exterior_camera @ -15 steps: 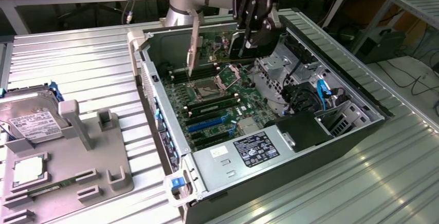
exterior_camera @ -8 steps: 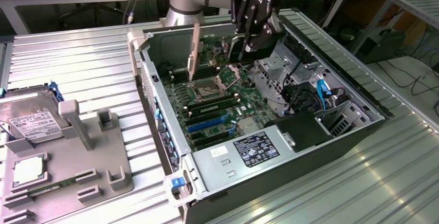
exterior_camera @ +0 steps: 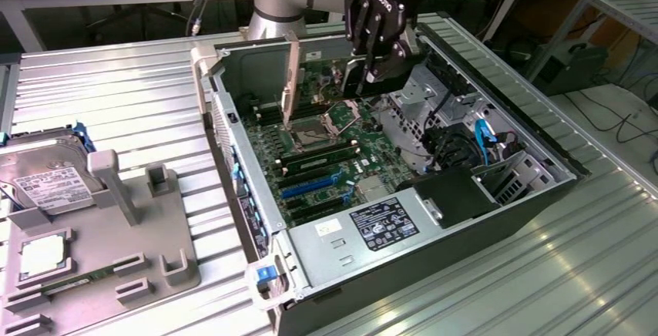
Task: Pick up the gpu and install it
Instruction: 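Insert the gpu into the slot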
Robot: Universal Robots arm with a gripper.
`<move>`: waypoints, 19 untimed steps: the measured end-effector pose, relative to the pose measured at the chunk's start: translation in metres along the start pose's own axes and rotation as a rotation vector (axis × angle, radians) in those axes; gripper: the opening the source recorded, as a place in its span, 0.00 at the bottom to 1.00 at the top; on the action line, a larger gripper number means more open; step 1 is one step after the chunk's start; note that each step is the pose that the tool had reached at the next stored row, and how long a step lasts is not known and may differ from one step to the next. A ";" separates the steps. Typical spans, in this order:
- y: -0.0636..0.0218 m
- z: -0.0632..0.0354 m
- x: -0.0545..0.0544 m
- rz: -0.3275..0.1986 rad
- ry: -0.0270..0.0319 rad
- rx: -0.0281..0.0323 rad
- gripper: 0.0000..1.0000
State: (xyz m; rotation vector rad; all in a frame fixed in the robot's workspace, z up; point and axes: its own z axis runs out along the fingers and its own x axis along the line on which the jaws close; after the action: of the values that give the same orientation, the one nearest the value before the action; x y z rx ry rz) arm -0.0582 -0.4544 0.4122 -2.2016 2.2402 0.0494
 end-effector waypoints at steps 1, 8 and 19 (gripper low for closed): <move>0.0000 0.0000 0.000 0.000 0.0000 0.0000 0.28; 0.0000 0.0001 0.000 -0.001 0.0000 0.0000 0.28; -0.0002 0.0067 0.000 -0.036 0.0008 -0.0040 0.28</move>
State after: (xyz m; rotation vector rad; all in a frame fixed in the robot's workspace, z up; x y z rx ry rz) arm -0.0582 -0.4544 0.4055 -2.2431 2.2025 0.0531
